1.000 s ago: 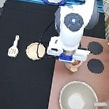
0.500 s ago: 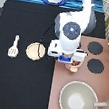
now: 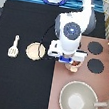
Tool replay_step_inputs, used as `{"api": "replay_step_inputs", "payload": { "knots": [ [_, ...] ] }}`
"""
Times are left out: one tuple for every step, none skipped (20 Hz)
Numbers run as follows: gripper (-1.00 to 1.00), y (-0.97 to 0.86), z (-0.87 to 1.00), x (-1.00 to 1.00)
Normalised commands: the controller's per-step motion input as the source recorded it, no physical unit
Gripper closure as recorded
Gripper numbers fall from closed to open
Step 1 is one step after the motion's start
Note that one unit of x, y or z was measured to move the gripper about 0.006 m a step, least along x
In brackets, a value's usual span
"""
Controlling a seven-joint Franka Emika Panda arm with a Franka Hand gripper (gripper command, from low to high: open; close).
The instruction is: Take the lid off the pot, put the pot on the plate, and use the tool to push the pot to the front of the table.
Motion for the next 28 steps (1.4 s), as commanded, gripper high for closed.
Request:
{"api": "replay_step_inputs", "payload": {
  "knots": [
    [1.00, 0.00, 0.00, -0.06],
    [1.00, 0.00, 0.00, -0.07],
    [1.00, 0.00, 0.00, -0.05],
    [1.00, 0.00, 0.00, -0.05],
    [1.00, 0.00, 0.00, -0.07],
    [1.00, 0.00, 0.00, -0.06],
    [1.00, 0.00, 0.00, -0.06],
    [1.00, 0.00, 0.00, -0.06],
    [1.00, 0.00, 0.00, -0.07],
    [1.00, 0.00, 0.00, -0.07],
    [1.00, 0.00, 0.00, -0.09],
    [1.00, 0.00, 0.00, -0.11],
    [1.00, 0.00, 0.20, -0.08],
    [1.00, 0.00, 0.51, -0.05],
    [1.00, -0.09, 1.00, -0.07],
    [1.00, -0.24, 1.00, -0.42],
    [1.00, -0.34, 0.98, -0.53],
    [1.00, -0.42, 0.91, -0.66],
    [1.00, -0.40, 0.85, -0.67],
    [1.00, -0.39, 0.82, -0.67],
    [1.00, -0.37, 0.77, -0.66],
    [1.00, -0.38, 0.76, -0.65],
    [1.00, -0.40, 0.69, -0.65],
    [1.00, -0.39, 0.64, -0.66],
    [1.00, -0.37, 0.59, -0.67],
    [1.00, -0.37, 0.58, -0.68],
    [1.00, -0.37, 0.58, -0.67],
    [1.00, -0.37, 0.57, -0.67]
  ]
}}
